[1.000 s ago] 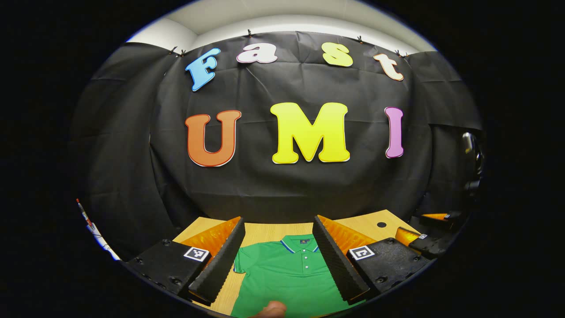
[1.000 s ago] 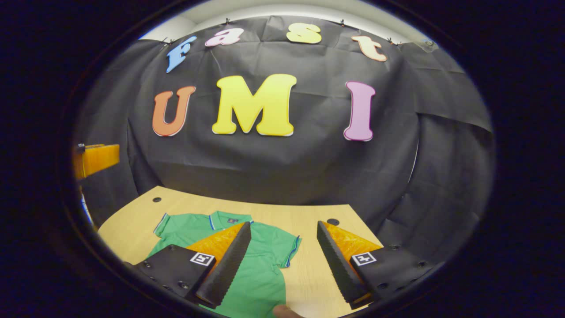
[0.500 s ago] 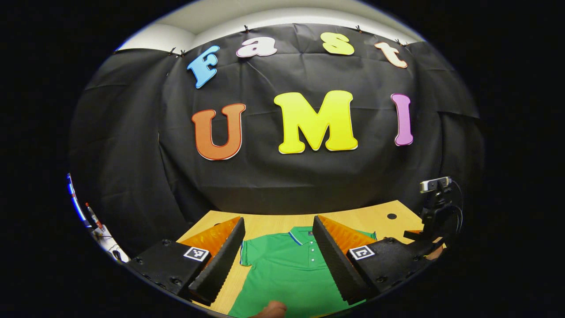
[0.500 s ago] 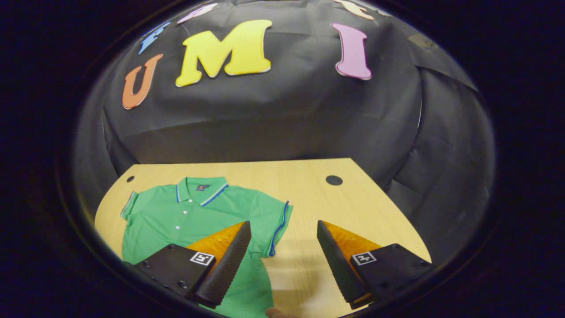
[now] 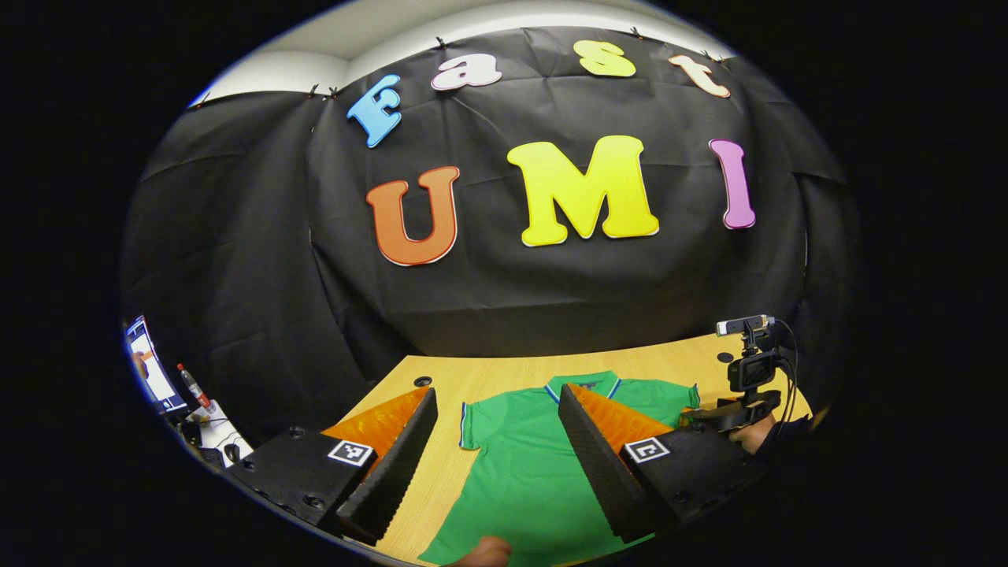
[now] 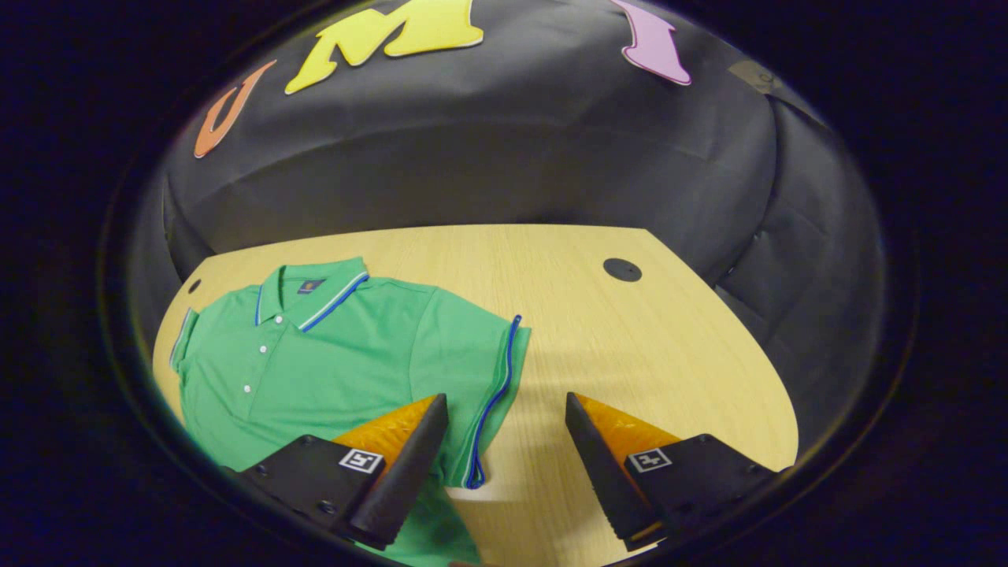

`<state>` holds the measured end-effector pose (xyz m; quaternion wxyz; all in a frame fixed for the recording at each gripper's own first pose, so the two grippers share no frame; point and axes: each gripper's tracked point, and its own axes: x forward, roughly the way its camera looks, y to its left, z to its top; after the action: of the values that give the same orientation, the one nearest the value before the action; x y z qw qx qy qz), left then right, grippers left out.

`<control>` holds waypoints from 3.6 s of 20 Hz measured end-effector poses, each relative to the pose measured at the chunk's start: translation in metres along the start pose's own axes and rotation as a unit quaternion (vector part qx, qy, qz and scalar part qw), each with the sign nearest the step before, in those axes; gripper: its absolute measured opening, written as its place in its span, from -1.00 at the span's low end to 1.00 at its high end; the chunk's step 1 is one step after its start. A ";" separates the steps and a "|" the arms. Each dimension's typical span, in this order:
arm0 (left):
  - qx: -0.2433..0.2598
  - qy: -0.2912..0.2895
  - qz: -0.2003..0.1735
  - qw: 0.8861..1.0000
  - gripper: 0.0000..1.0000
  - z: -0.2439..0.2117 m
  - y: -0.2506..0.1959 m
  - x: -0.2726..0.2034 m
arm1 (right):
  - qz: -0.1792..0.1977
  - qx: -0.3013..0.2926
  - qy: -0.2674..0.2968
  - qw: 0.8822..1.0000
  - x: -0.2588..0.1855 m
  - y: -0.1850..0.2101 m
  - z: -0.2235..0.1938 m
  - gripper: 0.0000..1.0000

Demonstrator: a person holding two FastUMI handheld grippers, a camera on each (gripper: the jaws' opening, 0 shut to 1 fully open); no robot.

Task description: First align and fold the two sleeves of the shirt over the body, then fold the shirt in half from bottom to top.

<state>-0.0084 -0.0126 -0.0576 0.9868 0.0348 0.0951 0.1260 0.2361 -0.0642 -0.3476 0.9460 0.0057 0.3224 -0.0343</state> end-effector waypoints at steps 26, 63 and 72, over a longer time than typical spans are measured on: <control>-0.027 0.041 0.025 0.998 0.99 -0.034 0.025 0.007 | 0.062 -0.077 -0.044 0.994 -0.014 0.041 0.030 -0.89; -0.092 0.181 -0.045 0.978 1.00 -0.156 0.083 0.151 | 0.075 -0.039 -0.162 0.983 -0.259 0.076 0.061 0.91; -0.121 0.262 -0.061 0.955 1.00 -0.210 0.056 0.252 | 0.038 -0.048 -0.179 0.982 -0.352 0.055 0.054 0.91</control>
<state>0.1756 0.1153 -0.3033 0.9297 -0.1250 0.3367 0.0812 -0.0058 0.0107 -0.0907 0.9882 -0.0333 0.1483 0.0166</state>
